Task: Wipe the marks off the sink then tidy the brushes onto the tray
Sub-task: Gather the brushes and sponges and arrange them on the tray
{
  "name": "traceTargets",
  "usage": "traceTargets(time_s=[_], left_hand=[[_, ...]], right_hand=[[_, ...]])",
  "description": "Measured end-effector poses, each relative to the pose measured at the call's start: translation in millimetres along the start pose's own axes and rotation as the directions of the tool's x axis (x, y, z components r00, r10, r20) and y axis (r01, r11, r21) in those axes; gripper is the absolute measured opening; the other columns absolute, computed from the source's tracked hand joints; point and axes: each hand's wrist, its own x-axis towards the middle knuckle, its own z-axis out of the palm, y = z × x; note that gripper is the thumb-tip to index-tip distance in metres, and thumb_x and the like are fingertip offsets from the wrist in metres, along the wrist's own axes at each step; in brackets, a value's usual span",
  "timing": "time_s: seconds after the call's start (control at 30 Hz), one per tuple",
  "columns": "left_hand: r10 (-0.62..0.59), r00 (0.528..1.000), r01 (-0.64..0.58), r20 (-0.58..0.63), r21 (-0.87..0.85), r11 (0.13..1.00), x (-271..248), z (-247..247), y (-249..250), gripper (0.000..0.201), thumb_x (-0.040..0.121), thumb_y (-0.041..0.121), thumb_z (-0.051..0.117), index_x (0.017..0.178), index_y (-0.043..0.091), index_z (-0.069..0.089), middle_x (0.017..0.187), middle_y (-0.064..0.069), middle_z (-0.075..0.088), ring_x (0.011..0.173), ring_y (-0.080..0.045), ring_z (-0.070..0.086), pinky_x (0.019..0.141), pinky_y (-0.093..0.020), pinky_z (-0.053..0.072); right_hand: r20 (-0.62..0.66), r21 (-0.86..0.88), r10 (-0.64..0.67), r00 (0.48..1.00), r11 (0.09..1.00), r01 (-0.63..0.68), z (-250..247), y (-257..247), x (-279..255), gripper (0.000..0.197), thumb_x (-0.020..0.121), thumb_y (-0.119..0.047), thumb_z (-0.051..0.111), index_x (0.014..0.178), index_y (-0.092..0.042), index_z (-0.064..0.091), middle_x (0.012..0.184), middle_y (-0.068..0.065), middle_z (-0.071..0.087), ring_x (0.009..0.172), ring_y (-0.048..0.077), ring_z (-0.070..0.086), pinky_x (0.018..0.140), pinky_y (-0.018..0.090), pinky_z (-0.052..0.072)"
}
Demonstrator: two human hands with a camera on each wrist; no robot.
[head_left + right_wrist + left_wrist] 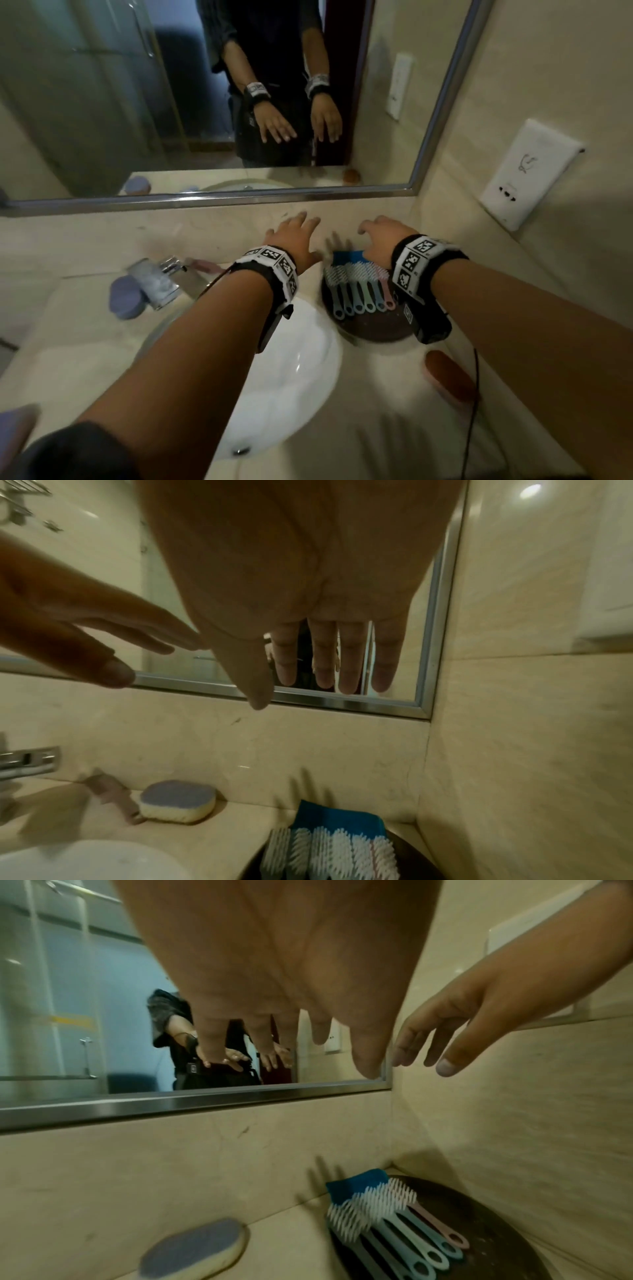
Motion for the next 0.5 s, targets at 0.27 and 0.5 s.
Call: traceTargets(time_s=[0.27, 0.5], left_hand=[[-0.245, 0.969, 0.245, -0.003, 0.029, 0.969, -115, 5, -26, 0.076, 0.09, 0.041, 0.057, 0.149, 0.026, 0.013, 0.159, -0.003, 0.007, 0.145, -0.027, 0.014, 0.115, -0.052, 0.021], [-0.363, 0.932, 0.363, -0.023, 0.024, 0.931, -185, 25, -62, 0.078, 0.084, 0.043, 0.063, 0.146, 0.028, 0.02, 0.157, -0.001, 0.017, 0.142, -0.028, 0.024, 0.11, -0.055, 0.03]], right_hand=[[0.013, 0.034, -0.178, 0.984, 0.984, 0.177, 26, -48, -49, 0.046, 0.087, -0.026, 0.055, 0.132, -0.022, 0.043, 0.132, 0.011, 0.042, 0.116, 0.033, 0.048, 0.099, 0.043, 0.044], [0.022, 0.034, -0.263, 0.964, 0.964, 0.262, 39, -102, -74, 0.052, 0.086, -0.028, 0.056, 0.135, -0.022, 0.041, 0.132, 0.013, 0.042, 0.115, 0.033, 0.05, 0.096, 0.038, 0.045]])
